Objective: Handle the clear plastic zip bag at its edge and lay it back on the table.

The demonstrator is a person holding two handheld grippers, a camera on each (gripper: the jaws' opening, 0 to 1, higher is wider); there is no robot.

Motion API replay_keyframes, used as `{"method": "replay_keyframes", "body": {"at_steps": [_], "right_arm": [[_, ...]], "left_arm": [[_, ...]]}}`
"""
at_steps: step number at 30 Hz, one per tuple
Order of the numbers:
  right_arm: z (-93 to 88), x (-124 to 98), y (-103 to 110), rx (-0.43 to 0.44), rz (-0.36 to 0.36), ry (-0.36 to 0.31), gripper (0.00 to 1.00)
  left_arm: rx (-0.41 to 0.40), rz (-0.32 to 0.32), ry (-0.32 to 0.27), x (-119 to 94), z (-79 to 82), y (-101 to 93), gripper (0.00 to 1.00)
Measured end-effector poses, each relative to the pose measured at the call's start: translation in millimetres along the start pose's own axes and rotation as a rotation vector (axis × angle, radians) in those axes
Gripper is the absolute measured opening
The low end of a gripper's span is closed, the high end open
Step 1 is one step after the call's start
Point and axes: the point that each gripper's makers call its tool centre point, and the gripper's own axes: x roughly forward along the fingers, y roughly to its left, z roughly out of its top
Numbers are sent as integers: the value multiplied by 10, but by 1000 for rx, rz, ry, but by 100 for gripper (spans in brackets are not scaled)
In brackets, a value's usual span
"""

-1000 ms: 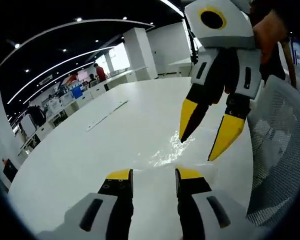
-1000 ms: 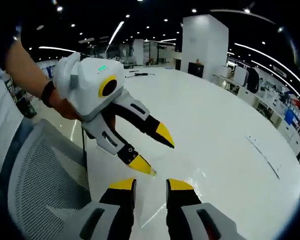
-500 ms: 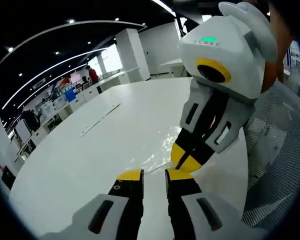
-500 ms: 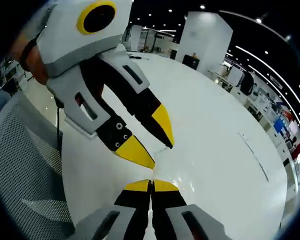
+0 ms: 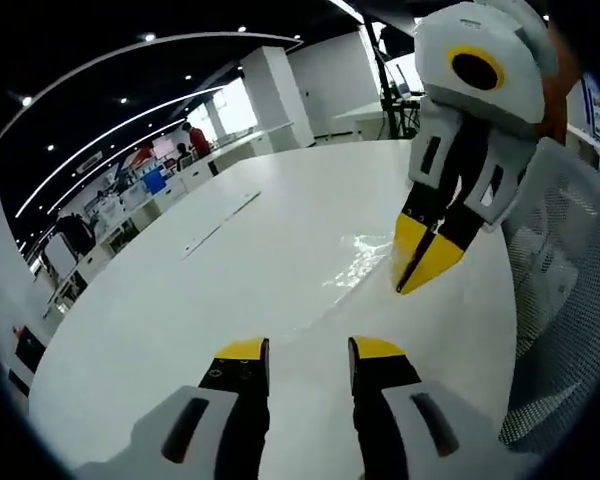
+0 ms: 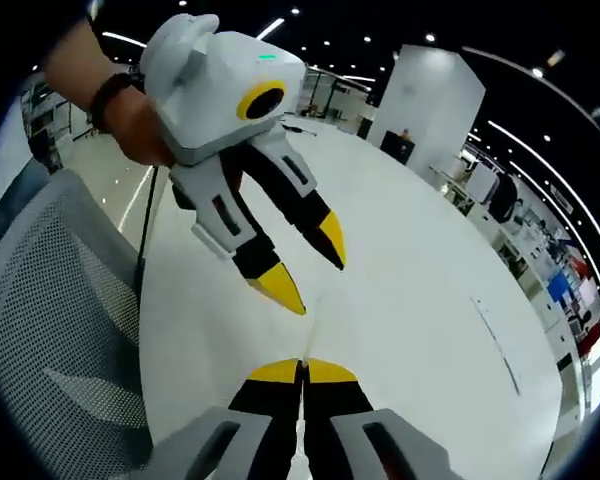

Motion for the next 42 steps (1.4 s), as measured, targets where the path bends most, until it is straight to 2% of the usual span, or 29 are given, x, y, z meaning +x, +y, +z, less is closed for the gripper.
{"method": "replay_keyframes", "body": {"at_steps": [7,13,19,22,26,35,39,42], "right_arm": [[-2,-96,2,-27,-3,-11,0],[61,-268,78,-57,7,-24,0],[72,-390,155,-86,14,-19,0],[79,-428,157,-90,10,-19,0],[104,-474,145,-84,1,-24,0],[115,-506,116,-59,-19,-36,0],[109,-513,112,-49,-32,-37,0],[69,-503,48,-23,-70,-35,0]], "left_arm": [[15,13,33,17,-92,76,32],[0,13,36,37,-131,113,32],[63,-19,57,54,-156,46,31],[68,-35,66,67,-187,25,28],[75,-53,73,78,-231,-7,18],[77,-63,86,59,-322,-31,3],[109,-63,96,15,-338,-93,0],[127,-66,108,-28,-331,-145,0]]}}
